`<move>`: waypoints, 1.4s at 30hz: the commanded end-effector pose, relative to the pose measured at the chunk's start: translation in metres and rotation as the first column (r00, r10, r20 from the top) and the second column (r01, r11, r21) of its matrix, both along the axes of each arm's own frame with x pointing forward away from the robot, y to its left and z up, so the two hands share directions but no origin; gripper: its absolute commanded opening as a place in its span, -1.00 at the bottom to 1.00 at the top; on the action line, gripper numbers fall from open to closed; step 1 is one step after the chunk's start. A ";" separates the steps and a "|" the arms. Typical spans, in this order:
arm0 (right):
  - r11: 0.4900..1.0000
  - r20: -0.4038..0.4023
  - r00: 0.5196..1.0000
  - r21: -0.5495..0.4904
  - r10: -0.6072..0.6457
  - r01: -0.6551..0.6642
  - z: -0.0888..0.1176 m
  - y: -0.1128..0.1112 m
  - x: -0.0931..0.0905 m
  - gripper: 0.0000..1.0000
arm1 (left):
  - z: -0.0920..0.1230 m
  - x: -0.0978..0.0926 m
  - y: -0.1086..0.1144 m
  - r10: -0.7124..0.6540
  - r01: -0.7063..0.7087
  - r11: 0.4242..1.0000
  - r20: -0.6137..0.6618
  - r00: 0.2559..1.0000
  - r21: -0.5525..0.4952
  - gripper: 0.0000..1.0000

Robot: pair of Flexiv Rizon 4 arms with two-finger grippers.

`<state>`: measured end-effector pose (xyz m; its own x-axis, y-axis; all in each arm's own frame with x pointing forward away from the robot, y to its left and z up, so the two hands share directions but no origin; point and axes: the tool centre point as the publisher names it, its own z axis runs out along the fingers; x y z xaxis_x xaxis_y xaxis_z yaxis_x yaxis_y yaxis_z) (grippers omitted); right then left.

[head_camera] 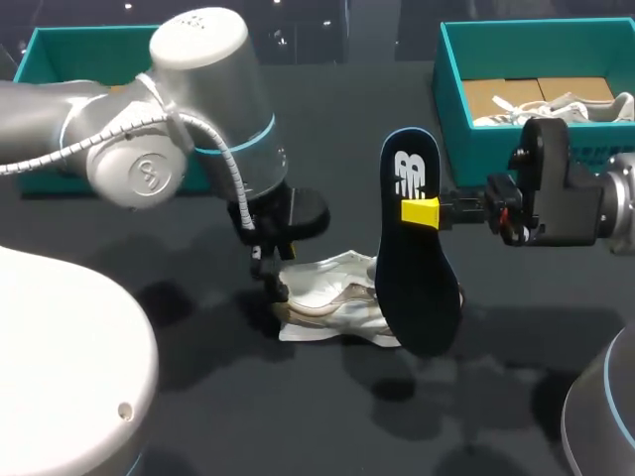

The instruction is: Take the shoe out of the shoebox, open the shoe tongue, remove and reinsert the insole, then place the shoe into the shoebox

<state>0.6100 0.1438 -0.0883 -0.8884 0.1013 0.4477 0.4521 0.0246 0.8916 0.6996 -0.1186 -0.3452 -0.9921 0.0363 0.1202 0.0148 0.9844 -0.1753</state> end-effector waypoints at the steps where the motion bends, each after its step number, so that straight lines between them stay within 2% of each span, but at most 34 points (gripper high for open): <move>1: 1.000 0.000 1.000 -0.001 -0.003 0.003 -0.001 0.002 -0.001 -1.00 | 0.001 0.001 -0.005 -0.014 0.014 0.996 0.000 1.000 0.089 1.00; 13: 1.000 0.000 1.000 -0.001 -0.003 0.003 -0.001 0.002 -0.001 -1.00 | 0.005 -0.001 -0.011 -0.028 0.026 0.995 0.020 0.999 0.095 1.00; 22: 1.000 0.000 1.000 -0.001 -0.003 0.003 -0.001 0.002 -0.001 -1.00 | 0.020 0.015 -0.032 -0.061 0.058 0.996 0.053 0.997 0.067 1.00; 31: 1.000 0.000 1.000 -0.001 -0.003 0.003 -0.001 0.002 -0.001 -1.00 | 0.013 0.028 -0.054 -0.068 0.065 0.996 0.054 0.996 0.058 1.00; 40: 1.000 0.000 1.000 -0.001 -0.003 0.003 -0.001 0.002 -0.001 -1.00 | -0.008 0.051 -0.072 -0.018 0.016 0.998 0.046 0.999 0.057 1.00; 42: 1.000 0.000 1.000 -0.001 -0.003 0.003 -0.001 0.002 -0.001 -1.00 | -0.011 0.054 -0.076 -0.013 0.009 0.998 0.052 0.999 0.060 0.91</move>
<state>0.6100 0.1439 -0.0882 -0.8884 0.1014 0.4476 0.4521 0.0245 0.8916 0.7484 -0.1821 -0.3470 -0.9972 0.0417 0.0628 0.0335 0.9913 -0.1273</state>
